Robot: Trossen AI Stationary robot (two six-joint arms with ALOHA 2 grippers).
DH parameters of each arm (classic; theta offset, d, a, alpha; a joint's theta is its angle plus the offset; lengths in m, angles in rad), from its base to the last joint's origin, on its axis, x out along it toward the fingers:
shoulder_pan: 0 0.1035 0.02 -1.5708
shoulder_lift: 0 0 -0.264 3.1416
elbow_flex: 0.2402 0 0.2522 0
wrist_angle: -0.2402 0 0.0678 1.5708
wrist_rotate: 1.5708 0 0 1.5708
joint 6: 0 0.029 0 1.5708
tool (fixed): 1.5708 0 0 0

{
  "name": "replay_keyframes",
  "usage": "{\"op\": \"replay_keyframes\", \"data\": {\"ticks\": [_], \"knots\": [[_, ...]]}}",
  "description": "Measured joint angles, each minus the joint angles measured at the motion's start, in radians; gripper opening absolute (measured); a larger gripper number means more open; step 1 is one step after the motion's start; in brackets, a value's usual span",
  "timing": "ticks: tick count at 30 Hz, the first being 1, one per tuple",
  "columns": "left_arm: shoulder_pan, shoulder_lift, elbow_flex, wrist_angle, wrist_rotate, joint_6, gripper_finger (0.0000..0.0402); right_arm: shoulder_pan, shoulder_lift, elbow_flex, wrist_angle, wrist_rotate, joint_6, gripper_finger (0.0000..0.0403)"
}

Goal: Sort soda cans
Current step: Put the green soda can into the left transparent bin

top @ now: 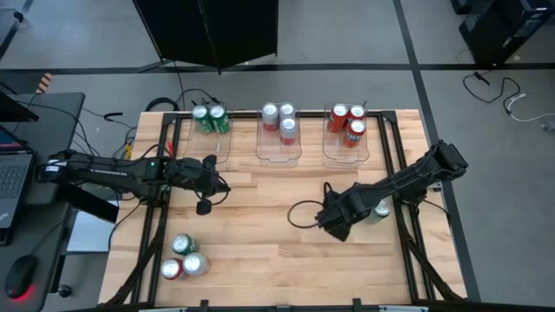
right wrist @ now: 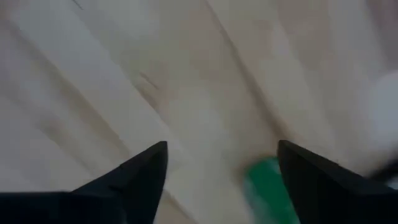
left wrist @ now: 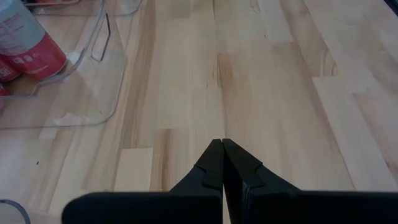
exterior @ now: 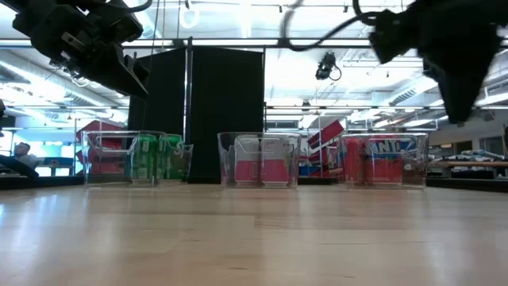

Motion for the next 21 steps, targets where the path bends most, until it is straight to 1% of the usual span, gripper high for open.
{"op": "replay_keyframes", "data": {"ticks": [1, 3, 5, 9, 10, 12, 13, 17, 21], "knots": [[0.000, 0.000, 0.000, -0.005, 0.000, 0.000, 0.0001, 0.002, 0.000, 0.000, 0.026, -0.007, 0.030, 0.0276], [0.000, 0.000, 0.000, -0.017, 0.000, -0.003, 0.0001, 0.030, 0.000, 0.000, 0.038, -0.015, 0.089, 0.0233], [0.000, 0.000, 0.000, -0.030, 0.000, -0.007, 0.0001, 0.068, 0.000, 0.004, 0.035, -0.037, 0.170, 0.0174], [0.000, 0.000, 0.000, -0.033, 0.000, -0.020, 0.0001, 0.167, -0.010, 0.018, 0.034, -0.060, 0.379, 0.0036], [0.000, 0.000, 0.000, -0.033, 0.000, -0.021, 0.0001, 0.201, -0.013, 0.025, 0.037, -0.061, 0.439, 0.0018], [0.000, 0.000, 0.000, -0.033, 0.000, -0.021, 0.0001, 0.270, -0.014, 0.038, 0.037, -0.043, 0.564, 0.0016], [0.000, 0.000, 0.000, -0.033, 0.000, -0.021, 0.0001, 0.305, -0.014, 0.042, 0.030, -0.016, 0.626, 0.0018], [0.000, 0.000, 0.000, -0.034, 0.000, -0.022, 0.0001, 0.449, -0.013, 0.043, -0.063, 0.138, 0.924, 0.0004], [0.000, 0.000, 0.000, -0.034, 0.000, -0.023, 0.0001, 0.584, -0.006, 0.043, -0.177, 0.253, 1.197, 0.0003]]}}
